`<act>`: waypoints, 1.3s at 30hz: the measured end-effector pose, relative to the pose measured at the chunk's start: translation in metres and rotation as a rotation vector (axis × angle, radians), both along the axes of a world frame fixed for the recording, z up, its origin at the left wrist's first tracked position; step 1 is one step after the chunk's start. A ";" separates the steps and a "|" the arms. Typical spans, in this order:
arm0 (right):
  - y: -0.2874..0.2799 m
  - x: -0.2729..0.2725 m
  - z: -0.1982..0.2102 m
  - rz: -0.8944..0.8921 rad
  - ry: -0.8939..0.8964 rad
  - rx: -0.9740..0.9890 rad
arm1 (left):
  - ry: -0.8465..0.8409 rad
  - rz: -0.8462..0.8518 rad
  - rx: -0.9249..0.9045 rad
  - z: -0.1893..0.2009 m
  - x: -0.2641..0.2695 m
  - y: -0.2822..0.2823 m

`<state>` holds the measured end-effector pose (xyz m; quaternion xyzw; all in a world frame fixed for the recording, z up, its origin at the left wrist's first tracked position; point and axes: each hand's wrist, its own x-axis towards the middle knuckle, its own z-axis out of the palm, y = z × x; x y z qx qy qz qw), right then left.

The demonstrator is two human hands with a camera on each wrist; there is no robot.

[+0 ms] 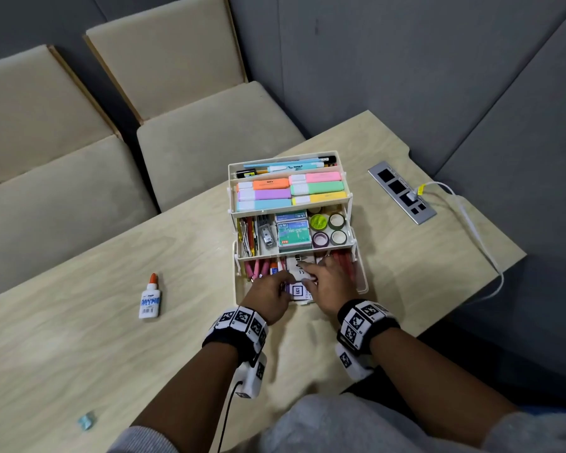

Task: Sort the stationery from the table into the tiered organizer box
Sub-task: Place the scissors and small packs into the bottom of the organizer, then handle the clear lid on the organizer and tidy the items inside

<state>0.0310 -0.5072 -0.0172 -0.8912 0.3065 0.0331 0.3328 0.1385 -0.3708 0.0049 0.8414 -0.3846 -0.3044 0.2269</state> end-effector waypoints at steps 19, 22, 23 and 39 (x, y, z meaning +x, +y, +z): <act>0.035 0.013 0.020 0.135 0.040 -0.314 | -0.126 0.049 -0.162 0.003 -0.006 0.048; 0.060 0.023 0.028 0.192 -0.099 -0.319 | -0.145 0.244 -0.282 0.009 0.005 0.110; 0.072 0.028 0.031 0.233 -0.138 -0.303 | -0.148 0.313 -0.269 0.010 0.009 0.134; 0.253 0.157 0.006 0.727 0.370 -0.143 | -0.234 0.484 0.315 -0.062 0.017 0.436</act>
